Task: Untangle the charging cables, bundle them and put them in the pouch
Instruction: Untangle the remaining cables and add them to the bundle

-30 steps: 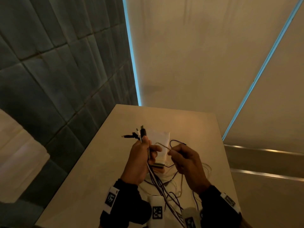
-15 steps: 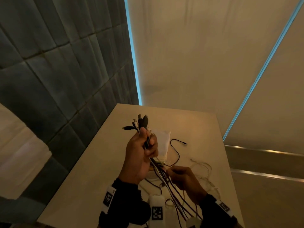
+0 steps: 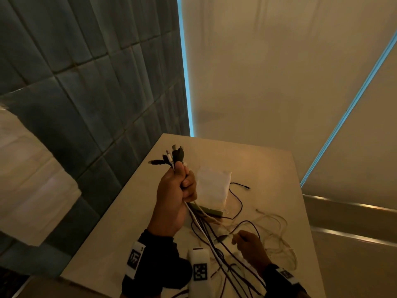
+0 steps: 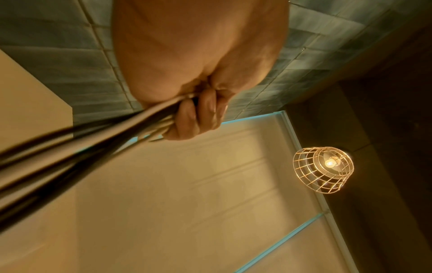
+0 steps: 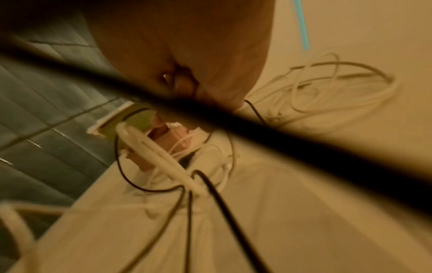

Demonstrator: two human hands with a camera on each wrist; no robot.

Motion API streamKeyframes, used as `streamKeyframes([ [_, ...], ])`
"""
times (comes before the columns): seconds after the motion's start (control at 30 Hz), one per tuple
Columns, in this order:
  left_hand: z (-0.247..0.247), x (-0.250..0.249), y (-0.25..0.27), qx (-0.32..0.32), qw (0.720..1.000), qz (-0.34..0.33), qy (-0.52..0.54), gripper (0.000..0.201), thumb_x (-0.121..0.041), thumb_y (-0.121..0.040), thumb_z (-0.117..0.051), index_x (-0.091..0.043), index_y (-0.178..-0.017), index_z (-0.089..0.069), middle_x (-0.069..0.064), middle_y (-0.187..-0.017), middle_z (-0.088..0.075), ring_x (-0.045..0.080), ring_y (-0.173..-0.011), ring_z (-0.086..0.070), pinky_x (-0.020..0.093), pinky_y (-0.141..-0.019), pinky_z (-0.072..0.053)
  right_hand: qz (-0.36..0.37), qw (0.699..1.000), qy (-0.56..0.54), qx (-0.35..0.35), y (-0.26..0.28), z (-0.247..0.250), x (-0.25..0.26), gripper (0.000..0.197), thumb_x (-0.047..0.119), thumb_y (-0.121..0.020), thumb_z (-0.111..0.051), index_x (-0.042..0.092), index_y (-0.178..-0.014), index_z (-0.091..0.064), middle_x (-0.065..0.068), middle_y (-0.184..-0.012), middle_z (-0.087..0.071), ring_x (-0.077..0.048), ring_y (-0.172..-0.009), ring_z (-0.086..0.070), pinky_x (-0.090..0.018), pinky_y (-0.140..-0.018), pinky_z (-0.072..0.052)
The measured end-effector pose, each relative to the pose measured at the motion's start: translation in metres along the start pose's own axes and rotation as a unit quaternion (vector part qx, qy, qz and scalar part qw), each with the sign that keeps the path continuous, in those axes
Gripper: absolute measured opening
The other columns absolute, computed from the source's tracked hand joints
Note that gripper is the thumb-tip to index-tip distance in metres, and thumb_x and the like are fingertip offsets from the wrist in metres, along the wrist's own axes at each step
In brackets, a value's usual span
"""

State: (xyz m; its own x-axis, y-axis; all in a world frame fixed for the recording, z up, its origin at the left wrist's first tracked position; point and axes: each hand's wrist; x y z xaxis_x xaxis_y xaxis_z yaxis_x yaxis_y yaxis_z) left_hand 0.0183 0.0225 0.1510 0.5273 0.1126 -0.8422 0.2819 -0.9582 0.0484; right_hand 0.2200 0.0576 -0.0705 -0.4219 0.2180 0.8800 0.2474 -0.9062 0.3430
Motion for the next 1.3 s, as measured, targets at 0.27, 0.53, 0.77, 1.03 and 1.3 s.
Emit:
streamKeyframes([
  [0.27,0.003,0.021,0.002,-0.082,0.986,0.054,-0.138,0.029,-0.029,-0.104,-0.032,-0.014,-0.082,-0.043,0.005,-0.064,-0.065,0.012,-0.049,-0.042,0.023,-0.044,-0.027,0.212,0.955,-0.204,0.031,0.036,0.024,0.149,0.017,0.006,-0.093,-0.058,-0.007,-0.082,-0.056,-0.005,-0.055,-0.042,-0.012,-0.045,-0.034,-0.02,-0.043,-0.029],
  [0.53,-0.007,0.011,0.006,-0.021,0.997,0.074,0.0,0.031,-0.032,-0.1,-0.038,-0.011,-0.079,-0.049,0.006,-0.063,-0.057,0.021,-0.063,-0.051,0.033,-0.063,-0.039,0.215,0.94,-0.204,0.167,0.061,0.02,0.162,0.011,0.008,-0.081,-0.064,0.004,-0.071,-0.062,-0.004,-0.055,-0.047,-0.011,-0.046,-0.034,-0.02,-0.046,-0.025],
  [0.77,-0.008,0.012,0.007,0.035,0.998,0.036,0.044,0.03,-0.035,-0.093,-0.042,-0.012,-0.074,-0.044,0.002,-0.06,-0.04,0.013,-0.047,-0.036,0.026,-0.051,-0.033,0.129,0.96,-0.193,0.16,0.037,0.016,0.11,0.025,0.024,-0.089,-0.064,0.002,-0.079,-0.07,-0.001,-0.056,-0.034,-0.009,-0.049,-0.029,-0.02,-0.046,-0.021],
  [1.03,-0.001,0.004,0.001,0.028,0.999,-0.01,0.044,0.029,-0.036,-0.089,-0.042,-0.013,-0.073,-0.039,-0.006,-0.052,-0.033,0.006,-0.039,-0.023,0.02,-0.04,-0.023,0.09,0.989,-0.062,0.097,0.017,-0.003,0.042,0.031,0.014,-0.095,-0.056,0.006,-0.066,-0.063,0.01,-0.052,-0.047,-0.001,-0.049,-0.038,-0.011,-0.049,-0.031],
  [1.3,0.006,0.007,-0.001,-0.036,0.999,-0.006,-0.019,0.032,-0.029,-0.101,-0.035,-0.014,-0.073,-0.04,-0.007,-0.05,-0.034,0.005,-0.038,-0.023,0.02,-0.039,-0.019,0.062,0.997,0.02,0.031,-0.001,-0.011,0.029,0.028,0.014,-0.092,-0.058,0.01,-0.066,-0.066,-0.006,-0.062,-0.061,-0.013,-0.058,-0.055,-0.037,-0.059,-0.049],
])
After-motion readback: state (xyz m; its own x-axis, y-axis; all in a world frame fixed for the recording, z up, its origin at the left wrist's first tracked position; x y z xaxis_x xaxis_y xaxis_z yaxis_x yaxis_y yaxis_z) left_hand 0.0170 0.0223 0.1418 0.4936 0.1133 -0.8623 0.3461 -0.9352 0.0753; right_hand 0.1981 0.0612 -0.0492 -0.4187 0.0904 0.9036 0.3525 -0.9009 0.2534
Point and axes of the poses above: each hand's wrist, its own y-axis away from the middle knuckle, its own z-axis out of the back of the hand, x = y × z
